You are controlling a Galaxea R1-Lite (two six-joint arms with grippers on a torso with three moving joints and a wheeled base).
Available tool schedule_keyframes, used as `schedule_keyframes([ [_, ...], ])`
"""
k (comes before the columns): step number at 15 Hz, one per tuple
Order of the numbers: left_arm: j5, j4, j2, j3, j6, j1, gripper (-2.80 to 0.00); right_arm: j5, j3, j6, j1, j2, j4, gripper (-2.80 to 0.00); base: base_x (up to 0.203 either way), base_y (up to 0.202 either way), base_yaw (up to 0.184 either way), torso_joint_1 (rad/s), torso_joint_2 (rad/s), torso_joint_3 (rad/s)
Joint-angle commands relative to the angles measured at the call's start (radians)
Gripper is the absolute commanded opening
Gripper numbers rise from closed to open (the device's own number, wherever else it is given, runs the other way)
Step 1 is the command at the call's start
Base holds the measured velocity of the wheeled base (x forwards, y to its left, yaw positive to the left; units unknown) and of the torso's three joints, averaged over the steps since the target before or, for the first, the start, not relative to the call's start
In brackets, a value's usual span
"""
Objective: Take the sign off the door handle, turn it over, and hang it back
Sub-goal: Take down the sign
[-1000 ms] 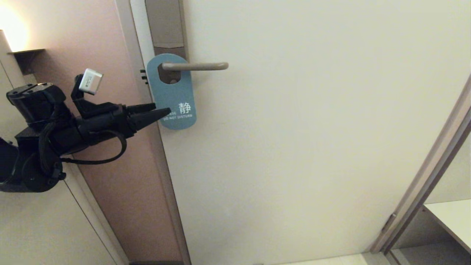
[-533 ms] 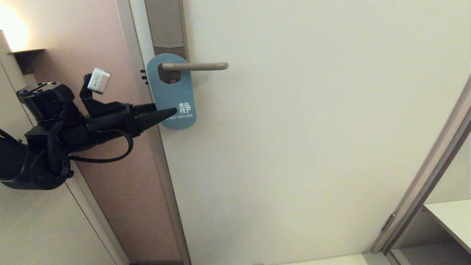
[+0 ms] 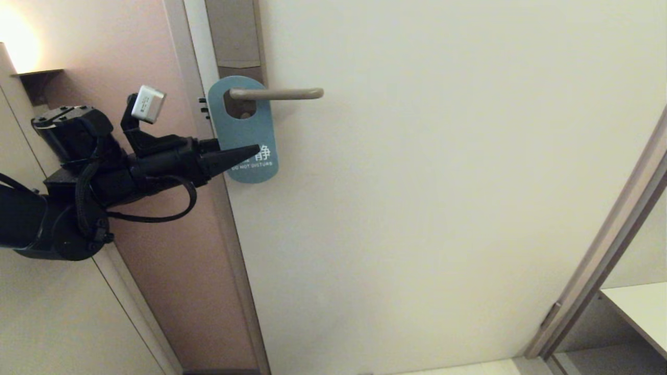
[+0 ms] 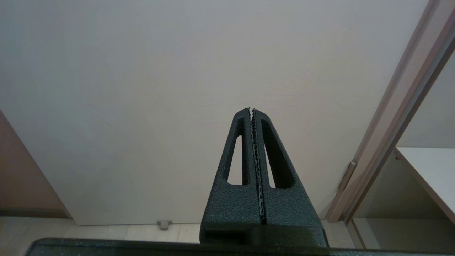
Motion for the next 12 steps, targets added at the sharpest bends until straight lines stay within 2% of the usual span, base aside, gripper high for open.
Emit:
schedule_keyframes([
  [1, -0.005, -0.006, -0.002, -0.001, -0.003, -0.018, 0.00, 0.001, 0.000, 0.000, 0.000, 0.001, -0.001, -2.80, 0.000, 0.000, 0.000, 0.000, 0.00, 0.000],
  [12, -0.001, -0.008, -0.001, 0.000, -0.002, -0.032, 0.00, 0.001, 0.000, 0.000, 0.000, 0.001, -0.001, -2.80, 0.000, 0.000, 0.000, 0.000, 0.00, 0.000],
])
